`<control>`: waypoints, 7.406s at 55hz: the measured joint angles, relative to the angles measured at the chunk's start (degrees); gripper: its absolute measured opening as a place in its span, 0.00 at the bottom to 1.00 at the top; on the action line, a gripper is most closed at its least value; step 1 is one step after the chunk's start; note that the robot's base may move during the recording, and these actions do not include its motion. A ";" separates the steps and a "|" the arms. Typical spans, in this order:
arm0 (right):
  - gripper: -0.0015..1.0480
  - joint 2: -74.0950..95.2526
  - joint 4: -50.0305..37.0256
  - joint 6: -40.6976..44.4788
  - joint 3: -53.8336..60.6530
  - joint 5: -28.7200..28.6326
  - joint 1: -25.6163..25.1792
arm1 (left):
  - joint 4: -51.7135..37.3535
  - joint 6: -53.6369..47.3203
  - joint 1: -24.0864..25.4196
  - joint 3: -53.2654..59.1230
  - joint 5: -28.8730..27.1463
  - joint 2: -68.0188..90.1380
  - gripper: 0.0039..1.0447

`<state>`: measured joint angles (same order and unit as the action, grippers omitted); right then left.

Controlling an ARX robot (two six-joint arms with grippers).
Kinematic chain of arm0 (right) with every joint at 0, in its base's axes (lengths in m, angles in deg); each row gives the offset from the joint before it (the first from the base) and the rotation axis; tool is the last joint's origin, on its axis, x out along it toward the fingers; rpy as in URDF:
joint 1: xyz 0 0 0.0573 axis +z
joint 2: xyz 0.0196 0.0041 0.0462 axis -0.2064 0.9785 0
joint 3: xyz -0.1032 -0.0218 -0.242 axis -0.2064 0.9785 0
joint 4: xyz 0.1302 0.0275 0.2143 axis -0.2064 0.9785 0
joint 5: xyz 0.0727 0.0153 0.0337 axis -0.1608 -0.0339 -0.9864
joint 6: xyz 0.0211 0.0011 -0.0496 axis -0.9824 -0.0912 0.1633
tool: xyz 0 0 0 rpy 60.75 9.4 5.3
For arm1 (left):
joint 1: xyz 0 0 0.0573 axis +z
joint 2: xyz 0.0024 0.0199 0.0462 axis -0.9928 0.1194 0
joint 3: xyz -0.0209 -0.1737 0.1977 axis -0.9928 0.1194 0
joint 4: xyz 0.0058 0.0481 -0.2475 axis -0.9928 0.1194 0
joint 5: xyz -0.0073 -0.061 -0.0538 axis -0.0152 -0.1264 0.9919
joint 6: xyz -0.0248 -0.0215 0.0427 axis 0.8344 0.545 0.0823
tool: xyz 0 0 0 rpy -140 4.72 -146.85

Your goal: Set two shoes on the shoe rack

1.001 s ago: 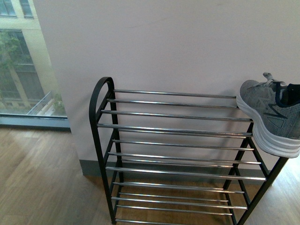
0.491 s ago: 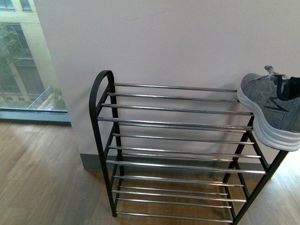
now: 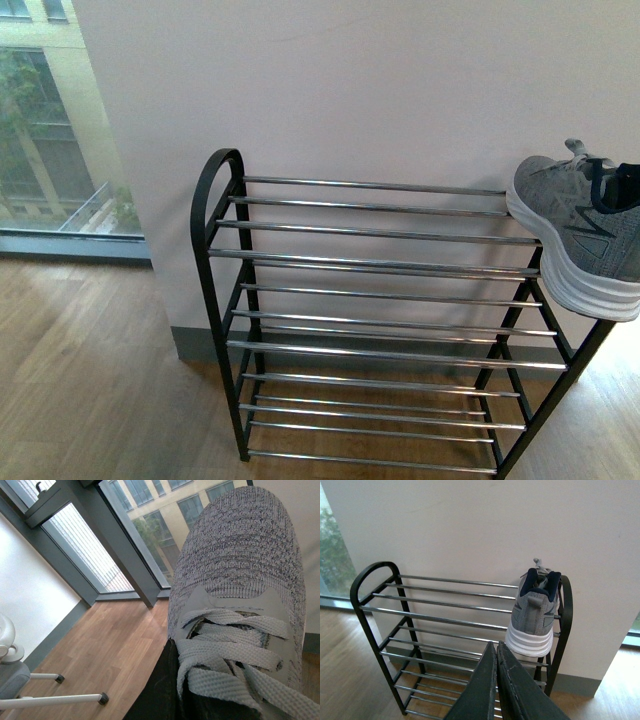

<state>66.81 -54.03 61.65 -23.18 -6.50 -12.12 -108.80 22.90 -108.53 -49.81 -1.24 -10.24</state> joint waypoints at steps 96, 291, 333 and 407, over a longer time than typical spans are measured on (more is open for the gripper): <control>0.91 -0.11 0.09 0.02 0.00 0.00 0.13 | 25.27 53.13 -8.52 -55.28 22.34 58.97 0.01; 0.91 -0.11 0.09 0.02 0.00 0.02 0.13 | 49.75 46.64 -9.33 -121.09 29.97 108.00 0.01; 0.91 -0.11 0.09 0.02 0.00 0.02 0.13 | 38.36 54.71 -8.52 -91.65 30.12 81.44 0.86; 0.91 -0.11 0.09 0.02 0.00 0.00 0.13 | -9.16 23.30 19.98 -1.20 45.51 6.93 0.01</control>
<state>66.70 -53.95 61.67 -23.18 -6.50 -11.99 -117.96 46.20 -88.55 -51.01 44.26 -3.31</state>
